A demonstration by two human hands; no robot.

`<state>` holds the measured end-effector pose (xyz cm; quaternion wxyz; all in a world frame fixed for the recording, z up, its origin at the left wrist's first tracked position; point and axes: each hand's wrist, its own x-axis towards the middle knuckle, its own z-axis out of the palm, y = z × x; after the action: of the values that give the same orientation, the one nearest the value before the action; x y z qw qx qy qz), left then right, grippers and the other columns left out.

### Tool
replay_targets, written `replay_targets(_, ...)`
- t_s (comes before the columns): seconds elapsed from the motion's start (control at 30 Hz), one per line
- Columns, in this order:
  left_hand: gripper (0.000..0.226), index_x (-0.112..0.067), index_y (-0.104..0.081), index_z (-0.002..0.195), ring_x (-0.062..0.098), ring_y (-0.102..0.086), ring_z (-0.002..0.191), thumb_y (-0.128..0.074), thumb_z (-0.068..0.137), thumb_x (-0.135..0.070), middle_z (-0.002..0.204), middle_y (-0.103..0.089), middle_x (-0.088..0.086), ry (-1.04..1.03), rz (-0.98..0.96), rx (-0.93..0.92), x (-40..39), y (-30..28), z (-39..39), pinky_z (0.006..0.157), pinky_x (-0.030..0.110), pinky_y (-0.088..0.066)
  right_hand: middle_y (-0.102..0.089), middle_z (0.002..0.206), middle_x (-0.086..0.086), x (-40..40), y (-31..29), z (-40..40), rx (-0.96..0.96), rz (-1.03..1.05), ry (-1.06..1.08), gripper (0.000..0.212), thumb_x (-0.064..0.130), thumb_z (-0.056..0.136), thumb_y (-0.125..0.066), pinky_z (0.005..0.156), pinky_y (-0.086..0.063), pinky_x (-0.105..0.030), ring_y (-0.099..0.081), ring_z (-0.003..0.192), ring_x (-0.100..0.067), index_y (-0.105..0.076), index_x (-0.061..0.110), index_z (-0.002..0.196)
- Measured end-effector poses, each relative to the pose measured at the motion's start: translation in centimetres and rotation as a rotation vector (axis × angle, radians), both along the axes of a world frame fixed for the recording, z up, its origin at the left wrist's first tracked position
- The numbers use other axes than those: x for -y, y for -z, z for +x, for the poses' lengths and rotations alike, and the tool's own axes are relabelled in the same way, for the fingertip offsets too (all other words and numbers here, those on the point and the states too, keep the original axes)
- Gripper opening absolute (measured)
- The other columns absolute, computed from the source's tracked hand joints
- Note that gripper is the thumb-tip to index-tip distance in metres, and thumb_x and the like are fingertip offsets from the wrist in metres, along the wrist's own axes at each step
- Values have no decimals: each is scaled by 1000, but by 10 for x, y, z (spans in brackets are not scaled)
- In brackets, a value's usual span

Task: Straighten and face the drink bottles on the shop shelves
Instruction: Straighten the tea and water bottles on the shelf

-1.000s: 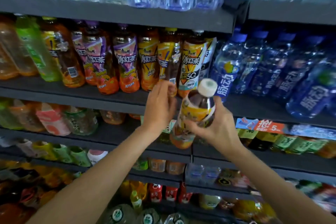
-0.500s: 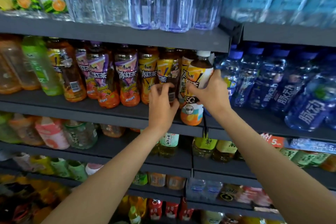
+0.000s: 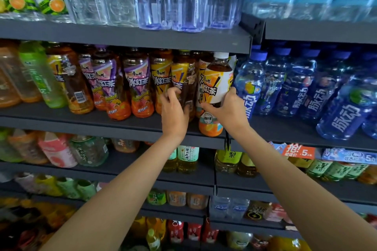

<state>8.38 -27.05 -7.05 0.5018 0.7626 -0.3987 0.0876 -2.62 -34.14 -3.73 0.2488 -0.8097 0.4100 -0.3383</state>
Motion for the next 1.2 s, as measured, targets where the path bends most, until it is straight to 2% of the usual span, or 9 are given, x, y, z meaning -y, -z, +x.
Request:
replay_targets(0.17,50,-11,-37,127,29,-47,117,-64,84,-6,131,-36,13,25,46,-6,-10,4,-3,88,35,-45,-59,104,-18,4,-3,0,-19,12,-30,56,41,76,-75,67,-45,-38,-60,97,-33,-37,8,100)
replay_targets(0.27,50,-10,-40,126,29,-43,119,-64,83,-3,131,-37,15,35,44,55,-19,6,-13,94,38,-45,-58,111,-18,3,-5,1,-15,20,-20,63,40,76,-75,78,-49,-42,-58,103,-32,-39,1,111)
replay_targets(0.37,49,-10,-43,125,29,-40,121,-64,82,-4,129,-38,15,87,64,131,-23,7,-26,97,39,-42,-59,110,-17,0,-5,-1,5,18,-14,62,39,76,-75,80,-50,-43,-58,102,-32,-40,0,110)
replay_targets(0.6,52,-8,-42,126,25,-41,120,-68,84,-21,127,-43,11,253,191,121,-9,8,-43,94,32,-38,-59,109,-20,5,-4,-14,-32,-19,33,67,41,78,-73,68,-44,-33,-60,99,-32,-39,-4,115)
replay_targets(0.73,55,-4,-39,129,28,-43,121,-66,85,-22,130,-46,13,267,274,107,6,13,-45,100,37,-38,-56,113,-21,5,-8,-13,-73,22,58,64,38,80,-71,75,-47,-37,-59,103,-34,-37,-4,114)
replay_targets(0.8,50,-3,-42,122,29,-48,116,-69,83,-19,124,-50,13,261,255,63,13,15,-46,95,38,-42,-56,113,-22,6,-4,-14,-122,77,34,61,34,80,-72,77,-49,-38,-58,104,-36,-37,-4,114)
replay_targets(0.9,45,-3,-43,113,28,-52,108,-71,81,-17,116,-53,12,238,241,2,20,19,-46,85,35,-44,-55,113,-19,9,2,-20,-294,34,1,55,35,84,-66,71,-40,-31,-55,108,-34,-44,-4,115)
replay_targets(1.07,46,-5,-43,112,27,-53,109,-72,80,-21,118,-54,11,227,236,-16,25,20,-47,85,34,-45,-61,106,-14,17,-5,-25,-477,-23,3,41,40,87,-61,67,-41,-32,-59,100,-33,-54,5,105)
replay_targets(1.2,47,-5,-43,116,28,-49,112,-71,80,-18,122,-48,12,159,218,16,26,20,-57,92,41,-45,-55,86,-9,20,-7,-34,-500,4,-40,37,44,85,-62,66,-44,-33,-60,91,-31,-47,10,82)
